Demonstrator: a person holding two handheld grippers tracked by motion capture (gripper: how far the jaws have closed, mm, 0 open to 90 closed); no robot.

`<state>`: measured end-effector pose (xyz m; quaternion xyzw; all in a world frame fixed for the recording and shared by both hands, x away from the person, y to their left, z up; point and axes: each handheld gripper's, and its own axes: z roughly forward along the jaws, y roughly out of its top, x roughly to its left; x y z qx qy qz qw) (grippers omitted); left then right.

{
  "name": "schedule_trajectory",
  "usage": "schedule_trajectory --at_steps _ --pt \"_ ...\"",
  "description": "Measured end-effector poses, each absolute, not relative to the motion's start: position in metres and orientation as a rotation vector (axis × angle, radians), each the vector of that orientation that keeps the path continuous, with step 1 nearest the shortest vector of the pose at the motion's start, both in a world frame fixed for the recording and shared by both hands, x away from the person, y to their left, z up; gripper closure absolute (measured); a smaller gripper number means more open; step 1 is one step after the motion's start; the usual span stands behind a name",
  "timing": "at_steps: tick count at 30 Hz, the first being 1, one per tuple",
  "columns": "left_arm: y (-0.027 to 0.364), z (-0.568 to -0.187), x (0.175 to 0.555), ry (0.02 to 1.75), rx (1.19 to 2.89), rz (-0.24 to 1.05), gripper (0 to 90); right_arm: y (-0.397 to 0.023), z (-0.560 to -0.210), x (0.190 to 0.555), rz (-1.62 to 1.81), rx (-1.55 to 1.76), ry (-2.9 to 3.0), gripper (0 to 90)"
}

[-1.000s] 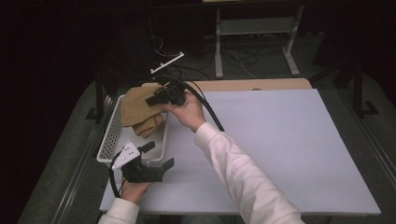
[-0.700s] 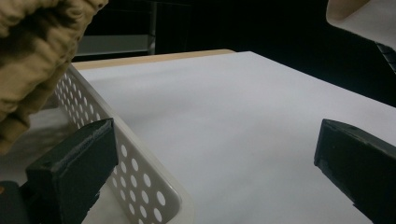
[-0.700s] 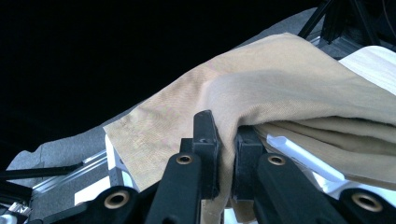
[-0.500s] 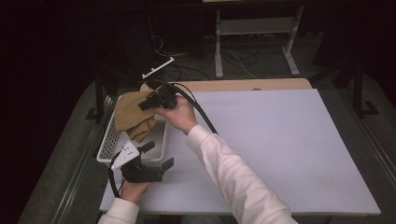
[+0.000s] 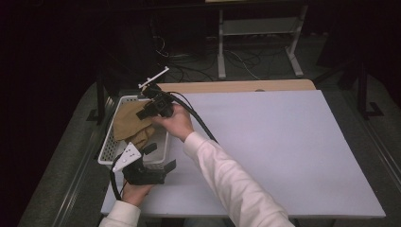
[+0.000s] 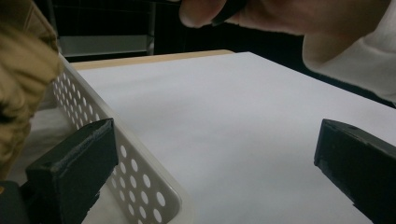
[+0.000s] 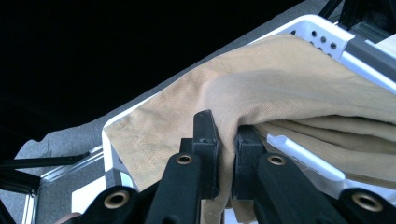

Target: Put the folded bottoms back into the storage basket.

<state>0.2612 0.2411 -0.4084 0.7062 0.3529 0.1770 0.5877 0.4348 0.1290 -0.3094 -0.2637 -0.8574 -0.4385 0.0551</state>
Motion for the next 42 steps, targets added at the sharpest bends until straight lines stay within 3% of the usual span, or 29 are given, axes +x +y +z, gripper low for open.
schedule_trajectory --at_steps 22,42 --pt "0.246 -0.407 0.26 0.838 1.593 0.421 0.2 0.131 -0.362 0.443 -1.262 -0.883 -2.532 81.3" --pt "0.249 -0.405 0.259 0.851 1.56 0.439 0.2 0.135 -0.39 0.429 -1.13 -0.862 -2.491 72.2"
